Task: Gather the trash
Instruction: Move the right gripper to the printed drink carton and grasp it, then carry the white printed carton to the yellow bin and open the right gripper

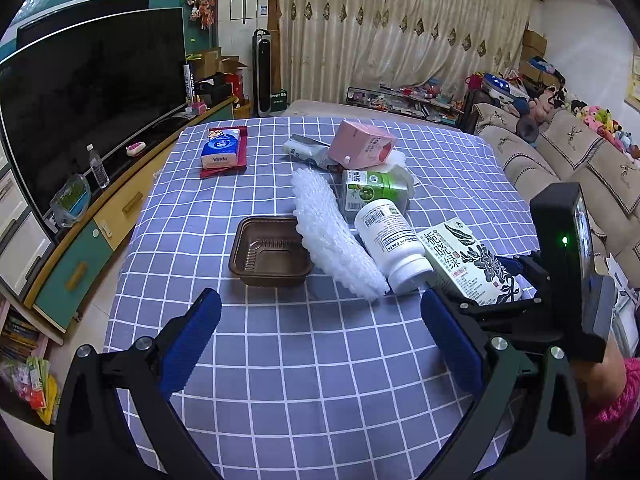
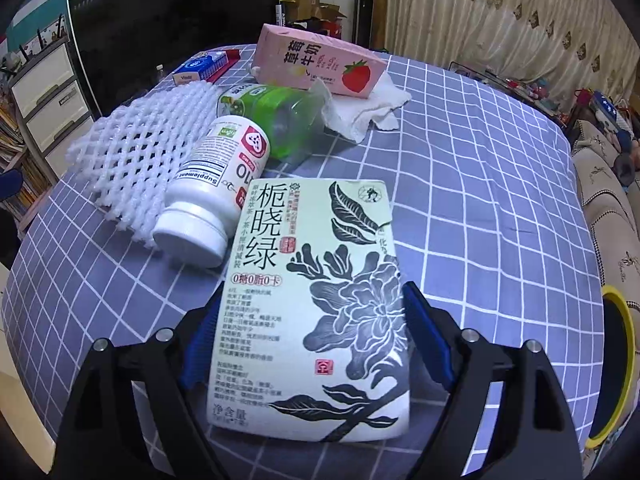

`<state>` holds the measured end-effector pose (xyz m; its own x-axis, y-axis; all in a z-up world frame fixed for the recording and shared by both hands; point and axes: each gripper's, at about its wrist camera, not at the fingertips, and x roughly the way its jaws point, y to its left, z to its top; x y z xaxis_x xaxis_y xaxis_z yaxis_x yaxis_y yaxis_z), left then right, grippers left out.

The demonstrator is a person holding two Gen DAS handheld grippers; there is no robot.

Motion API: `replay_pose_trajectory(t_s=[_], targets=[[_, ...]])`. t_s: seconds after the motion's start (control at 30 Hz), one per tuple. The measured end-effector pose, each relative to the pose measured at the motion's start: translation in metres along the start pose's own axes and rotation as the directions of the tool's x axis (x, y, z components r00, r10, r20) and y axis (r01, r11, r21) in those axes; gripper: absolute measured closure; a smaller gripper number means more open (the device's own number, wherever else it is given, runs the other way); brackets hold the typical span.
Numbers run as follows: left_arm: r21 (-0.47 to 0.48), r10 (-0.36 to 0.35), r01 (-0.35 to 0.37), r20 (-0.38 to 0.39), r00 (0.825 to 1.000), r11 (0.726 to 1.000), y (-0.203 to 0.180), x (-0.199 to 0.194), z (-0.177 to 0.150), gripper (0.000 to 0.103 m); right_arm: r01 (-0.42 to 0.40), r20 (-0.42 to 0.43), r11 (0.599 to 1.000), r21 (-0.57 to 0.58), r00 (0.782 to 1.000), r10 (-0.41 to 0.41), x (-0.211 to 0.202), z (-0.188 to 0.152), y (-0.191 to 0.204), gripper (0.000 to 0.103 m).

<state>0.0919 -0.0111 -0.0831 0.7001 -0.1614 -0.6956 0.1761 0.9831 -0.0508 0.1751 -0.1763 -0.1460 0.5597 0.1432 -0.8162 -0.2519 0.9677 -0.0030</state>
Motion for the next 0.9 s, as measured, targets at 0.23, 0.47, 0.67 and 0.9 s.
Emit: replay_pose_trajectory(t_s=[0.23, 0.47, 0.67, 0.9], targets=[[-0.003, -0.001, 0.001, -0.012, 1.000, 1.000, -0.001, 0.004, -0.002, 0.005, -0.027, -0.005, 0.999, -0.034, 1.000, 0.027, -0.011, -0.013, 0.003, 0.035], [0.006, -0.008, 0.008, -0.021, 1.000, 1.000, -0.006, 0.010, -0.002, 0.005, -0.048, 0.022, 0.999, 0.005, 0.999, 0.047, -0.034, -0.026, -0.016, 0.035], [0.025, -0.012, 0.012, -0.020, 1.000, 1.000, -0.013, 0.010, -0.002, 0.005, -0.023, 0.071, 0.997, 0.072, 0.997, 0.018, -0.058, -0.030, -0.050, 0.035], [0.046, -0.016, 0.017, -0.025, 1.000, 0.999, -0.024, 0.011, 0.000, 0.005, 0.081, 0.098, 0.966, 0.245, 0.989, -0.107, -0.080, -0.043, -0.135, 0.035]])
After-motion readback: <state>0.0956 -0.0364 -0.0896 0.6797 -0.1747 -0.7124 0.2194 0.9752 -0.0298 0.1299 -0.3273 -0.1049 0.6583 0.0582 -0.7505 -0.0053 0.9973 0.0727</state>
